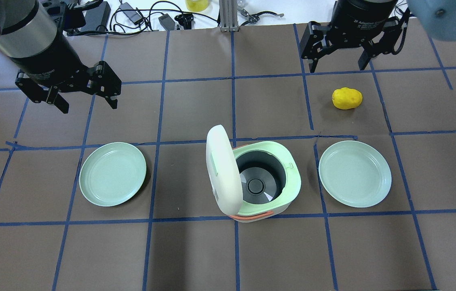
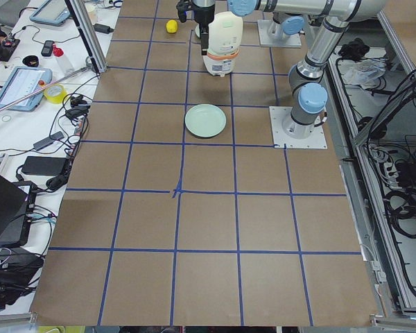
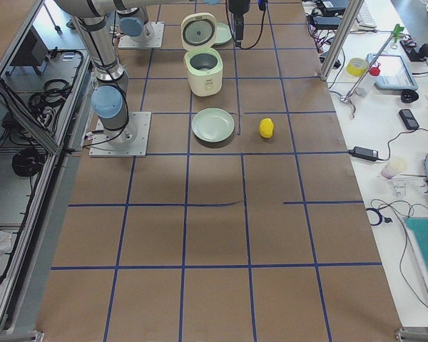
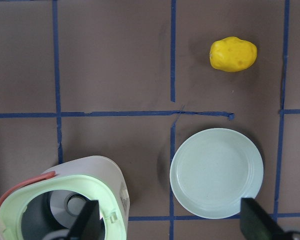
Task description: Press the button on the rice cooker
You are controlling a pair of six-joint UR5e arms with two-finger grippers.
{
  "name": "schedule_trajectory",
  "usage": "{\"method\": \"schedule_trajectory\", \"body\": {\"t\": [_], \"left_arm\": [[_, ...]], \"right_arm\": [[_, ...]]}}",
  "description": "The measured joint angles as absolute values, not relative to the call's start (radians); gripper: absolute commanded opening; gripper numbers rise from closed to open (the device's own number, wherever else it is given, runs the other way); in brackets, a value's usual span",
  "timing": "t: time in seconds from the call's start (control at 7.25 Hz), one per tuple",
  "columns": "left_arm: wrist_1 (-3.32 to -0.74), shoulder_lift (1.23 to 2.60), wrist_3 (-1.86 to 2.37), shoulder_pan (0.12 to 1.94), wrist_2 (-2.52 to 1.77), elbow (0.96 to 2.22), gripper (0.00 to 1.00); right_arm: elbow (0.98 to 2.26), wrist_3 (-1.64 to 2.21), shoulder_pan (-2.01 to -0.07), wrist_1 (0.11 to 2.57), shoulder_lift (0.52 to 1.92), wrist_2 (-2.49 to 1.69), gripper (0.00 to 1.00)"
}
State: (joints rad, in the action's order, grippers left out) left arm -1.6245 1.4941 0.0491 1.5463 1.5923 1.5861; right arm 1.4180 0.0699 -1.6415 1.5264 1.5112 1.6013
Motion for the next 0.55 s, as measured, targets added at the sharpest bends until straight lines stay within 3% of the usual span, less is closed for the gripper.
{"method": "schedule_trajectory", "body": {"t": [0.55], "left_arm": [[-1.624,1.494,0.049,1.546,1.592,1.586,1.00]], "right_arm": [[1.417,0.004,-1.572,1.516,1.513,1.620,1.00]]}}
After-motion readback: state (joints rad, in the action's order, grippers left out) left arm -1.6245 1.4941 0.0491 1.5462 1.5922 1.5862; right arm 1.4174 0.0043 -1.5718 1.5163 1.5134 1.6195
